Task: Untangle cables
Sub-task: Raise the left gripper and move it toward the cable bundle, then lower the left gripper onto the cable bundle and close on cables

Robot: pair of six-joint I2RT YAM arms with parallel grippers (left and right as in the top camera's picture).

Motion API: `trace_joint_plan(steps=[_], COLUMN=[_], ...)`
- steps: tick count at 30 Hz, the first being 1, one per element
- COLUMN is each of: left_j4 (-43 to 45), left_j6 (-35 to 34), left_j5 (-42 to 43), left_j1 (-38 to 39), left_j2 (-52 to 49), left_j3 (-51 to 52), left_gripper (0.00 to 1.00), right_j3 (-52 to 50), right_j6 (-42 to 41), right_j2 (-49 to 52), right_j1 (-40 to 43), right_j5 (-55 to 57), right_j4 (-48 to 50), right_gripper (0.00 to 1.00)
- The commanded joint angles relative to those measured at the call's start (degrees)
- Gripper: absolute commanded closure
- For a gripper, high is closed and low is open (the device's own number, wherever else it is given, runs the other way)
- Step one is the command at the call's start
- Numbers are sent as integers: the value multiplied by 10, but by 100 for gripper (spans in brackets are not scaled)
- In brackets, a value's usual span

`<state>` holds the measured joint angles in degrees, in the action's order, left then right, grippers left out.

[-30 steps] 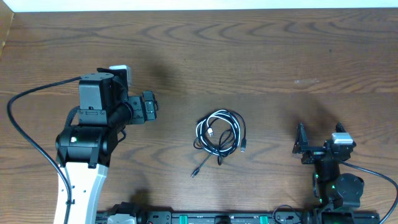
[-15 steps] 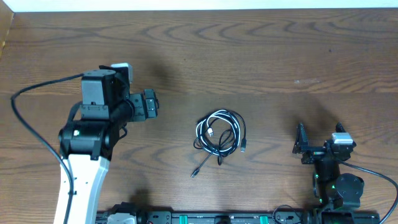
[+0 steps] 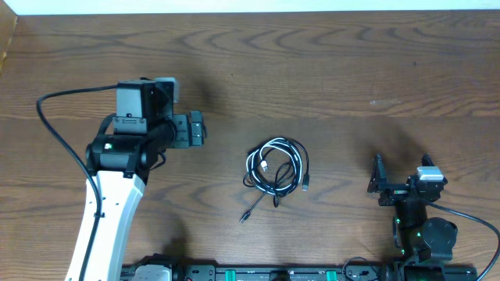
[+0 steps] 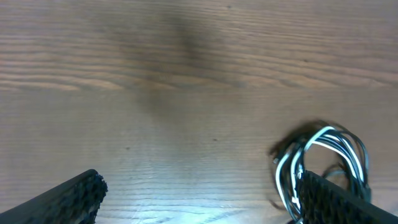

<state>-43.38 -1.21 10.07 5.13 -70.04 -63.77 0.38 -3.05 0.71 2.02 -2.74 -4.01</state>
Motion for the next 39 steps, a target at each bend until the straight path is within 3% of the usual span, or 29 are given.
trace_joint_plan(steps=[1,23,39], left_j4=[2,5,31], left_j6=[17,22,80], left_j5=[13,13,13], left_j1=[17,45,124], left_j2=[-1,-70,-143], left_j3=[-19,-19,-19], left_gripper=[2,2,2], right_j3=[0,0,0], right_j6=[-8,-8,-8], right_j2=[-4,-4,-4], right_j1=[2,2,2], right_j5=[7,7,7], right_j4=[-3,-3,-3], right_gripper=[1,1,1])
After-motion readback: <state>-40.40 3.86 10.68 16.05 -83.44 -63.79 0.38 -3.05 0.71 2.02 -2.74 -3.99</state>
